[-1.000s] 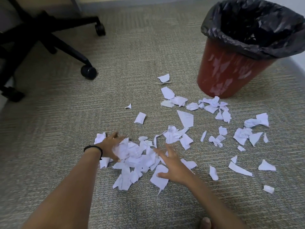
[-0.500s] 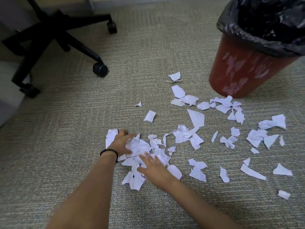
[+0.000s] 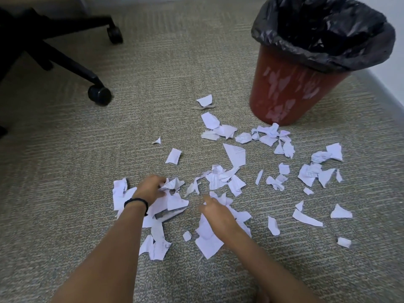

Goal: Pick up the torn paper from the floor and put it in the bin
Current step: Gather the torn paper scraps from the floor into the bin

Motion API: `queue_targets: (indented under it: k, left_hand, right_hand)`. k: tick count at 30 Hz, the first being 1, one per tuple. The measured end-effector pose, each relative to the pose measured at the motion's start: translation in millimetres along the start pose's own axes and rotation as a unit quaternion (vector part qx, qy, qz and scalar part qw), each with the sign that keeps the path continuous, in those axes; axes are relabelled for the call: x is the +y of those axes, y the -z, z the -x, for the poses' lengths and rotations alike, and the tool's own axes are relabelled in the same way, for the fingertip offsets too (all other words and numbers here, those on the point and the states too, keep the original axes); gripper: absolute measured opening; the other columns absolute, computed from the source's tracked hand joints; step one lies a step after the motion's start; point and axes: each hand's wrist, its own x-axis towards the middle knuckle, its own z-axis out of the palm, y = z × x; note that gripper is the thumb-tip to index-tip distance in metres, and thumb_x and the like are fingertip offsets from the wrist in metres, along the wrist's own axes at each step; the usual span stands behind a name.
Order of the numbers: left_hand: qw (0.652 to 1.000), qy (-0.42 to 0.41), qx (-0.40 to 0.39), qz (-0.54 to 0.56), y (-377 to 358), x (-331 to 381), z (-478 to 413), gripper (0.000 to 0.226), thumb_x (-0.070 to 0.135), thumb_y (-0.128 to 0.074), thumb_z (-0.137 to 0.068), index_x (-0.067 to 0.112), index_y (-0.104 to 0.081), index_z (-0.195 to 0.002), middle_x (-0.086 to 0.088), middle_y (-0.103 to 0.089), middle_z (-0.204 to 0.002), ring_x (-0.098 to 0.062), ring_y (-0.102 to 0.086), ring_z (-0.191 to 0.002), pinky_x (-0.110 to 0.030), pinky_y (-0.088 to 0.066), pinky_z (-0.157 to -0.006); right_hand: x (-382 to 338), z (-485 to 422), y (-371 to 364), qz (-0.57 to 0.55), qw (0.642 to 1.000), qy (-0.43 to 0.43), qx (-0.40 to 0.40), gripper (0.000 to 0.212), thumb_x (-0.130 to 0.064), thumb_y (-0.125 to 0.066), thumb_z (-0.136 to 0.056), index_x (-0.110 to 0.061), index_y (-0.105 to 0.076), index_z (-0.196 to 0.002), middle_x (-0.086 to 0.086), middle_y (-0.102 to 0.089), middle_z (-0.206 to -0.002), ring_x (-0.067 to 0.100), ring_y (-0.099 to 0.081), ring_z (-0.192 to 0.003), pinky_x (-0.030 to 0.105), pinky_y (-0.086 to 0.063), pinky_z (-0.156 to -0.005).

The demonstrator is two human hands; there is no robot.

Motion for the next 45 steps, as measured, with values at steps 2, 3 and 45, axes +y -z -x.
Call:
queue_targets:
  k: [2,3,45]
  left_hand:
    - [0.999,-0.009,0.011,0.03,4.5,8.1,1.5,0.01,0.009,-0.064,-0.087,0.003,-0.062,-0.095,-0.02,-0.062,-0.1,-0.033,-0.058,-0.102,-0.032,-0.039,-0.074]
    - [0.999,-0.019,0.017,0.048,7.9,14.0,1.7,0.004,0.008,-0.064,-0.086,0.005,-0.061,-0.088,-0.021,-0.062,-0.093,-0.034,-0.059,-0.099,-0.032,-0.036,-0.07]
    - [0.672,-0.2,0.043,0.711,199.4,314.1,-38.8,0.035,0.018,-0.043,-0.1,0.006,-0.044,-0.133,-0.013,-0.057,-0.125,-0.022,-0.062,-0.107,-0.031,-0.055,-0.089]
  right_hand:
    - [10.7,-0.4,6.7,-0.013,1.0,-0.018,-0.005,0.031,0.017,-0.077,-0.051,-0.006,-0.063,-0.066,0.014,-0.06,-0.085,0.022,-0.062,-0.06,0.016,-0.015,-0.039]
    - [16.9,-1.2,8.6,-0.043,0.999,-0.021,-0.003,0.026,0.016,-0.075,-0.056,-0.003,-0.064,-0.069,0.014,-0.058,-0.084,0.024,-0.062,-0.063,0.016,-0.021,-0.043]
    - [187.0,47.0,336.7,-0.812,0.391,-0.03,0.433,0.05,0.006,-0.037,-0.089,0.0,-0.033,-0.138,0.021,-0.016,-0.152,0.036,-0.016,-0.142,0.053,-0.026,-0.113]
